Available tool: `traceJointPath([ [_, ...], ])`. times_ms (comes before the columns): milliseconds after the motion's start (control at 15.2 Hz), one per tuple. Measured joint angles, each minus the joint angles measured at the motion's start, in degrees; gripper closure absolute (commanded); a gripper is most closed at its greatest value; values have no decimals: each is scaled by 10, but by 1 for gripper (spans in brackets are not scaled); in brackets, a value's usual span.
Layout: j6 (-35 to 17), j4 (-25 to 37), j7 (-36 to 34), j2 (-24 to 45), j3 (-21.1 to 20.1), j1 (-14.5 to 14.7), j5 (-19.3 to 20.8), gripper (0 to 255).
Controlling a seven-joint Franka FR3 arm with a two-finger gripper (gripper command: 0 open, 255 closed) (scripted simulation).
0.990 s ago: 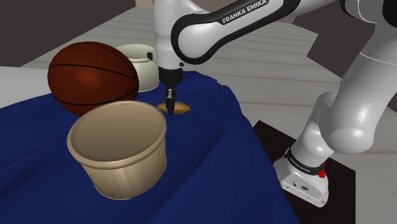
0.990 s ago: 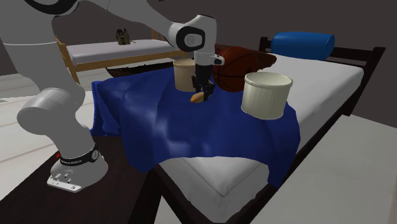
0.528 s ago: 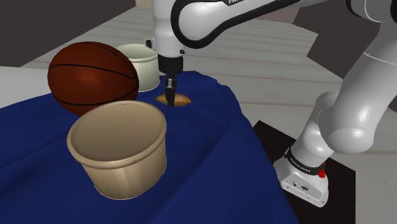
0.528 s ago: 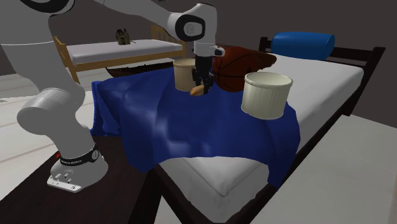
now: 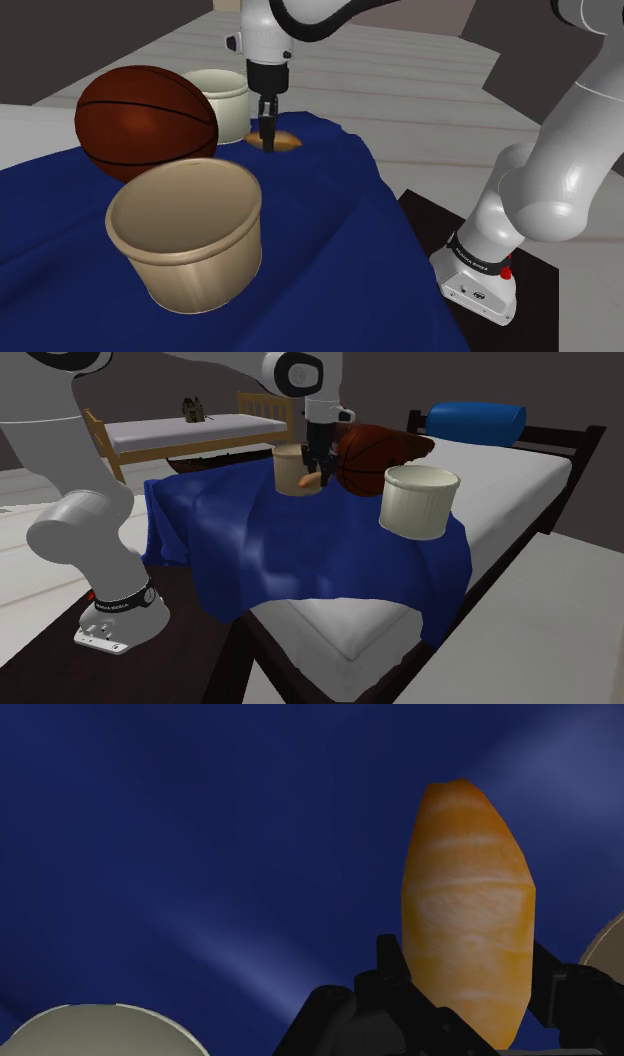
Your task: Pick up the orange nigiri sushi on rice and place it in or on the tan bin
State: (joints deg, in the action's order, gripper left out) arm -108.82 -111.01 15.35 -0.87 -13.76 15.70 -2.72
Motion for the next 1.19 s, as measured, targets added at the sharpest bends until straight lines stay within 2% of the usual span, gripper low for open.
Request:
traceJointPath([
  [1188,138,135,-5,-3,1,-1,1,255],
])
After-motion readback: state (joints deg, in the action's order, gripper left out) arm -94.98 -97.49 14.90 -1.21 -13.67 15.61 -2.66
